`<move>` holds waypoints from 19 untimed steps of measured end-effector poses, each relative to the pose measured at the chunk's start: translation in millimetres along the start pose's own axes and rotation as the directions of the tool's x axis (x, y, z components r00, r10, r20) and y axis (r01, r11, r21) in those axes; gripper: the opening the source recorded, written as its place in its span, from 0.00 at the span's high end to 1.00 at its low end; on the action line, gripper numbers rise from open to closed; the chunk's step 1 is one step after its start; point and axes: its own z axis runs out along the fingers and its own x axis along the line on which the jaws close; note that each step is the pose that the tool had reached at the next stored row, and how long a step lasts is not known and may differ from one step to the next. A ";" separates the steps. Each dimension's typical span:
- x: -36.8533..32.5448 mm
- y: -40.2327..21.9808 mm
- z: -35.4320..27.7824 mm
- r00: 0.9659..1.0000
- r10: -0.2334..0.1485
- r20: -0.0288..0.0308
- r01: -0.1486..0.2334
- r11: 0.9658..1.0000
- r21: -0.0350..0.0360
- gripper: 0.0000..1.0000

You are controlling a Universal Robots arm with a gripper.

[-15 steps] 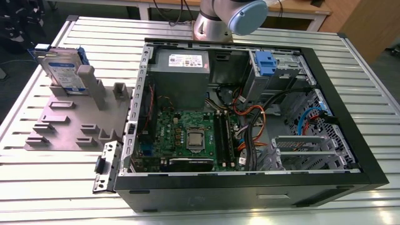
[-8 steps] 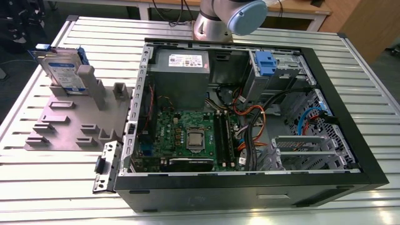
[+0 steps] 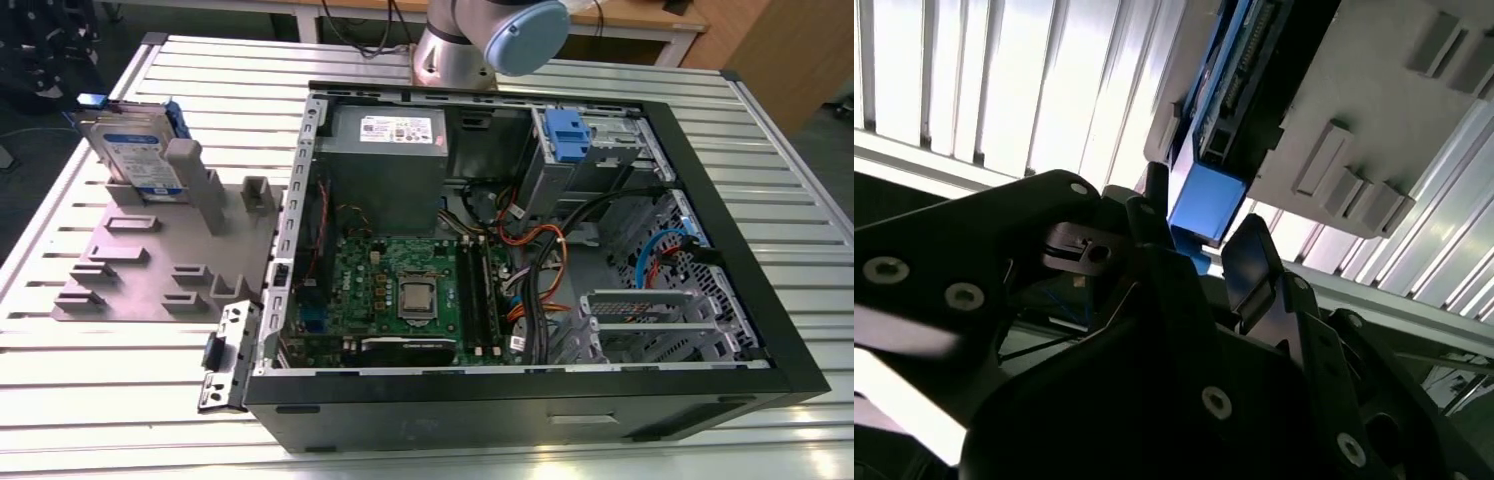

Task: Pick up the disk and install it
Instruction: 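Pick up the disk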

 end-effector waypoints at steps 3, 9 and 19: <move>0.1 0.1 4.5 1.000 -0.015 -0.001 0.015 1.000 0.000 0.51; 1.3 0.0 13.9 1.000 -0.025 -0.003 0.025 1.000 0.000 0.51; 5.8 -2.5 21.3 0.999 -0.053 -0.003 0.053 0.999 0.001 0.51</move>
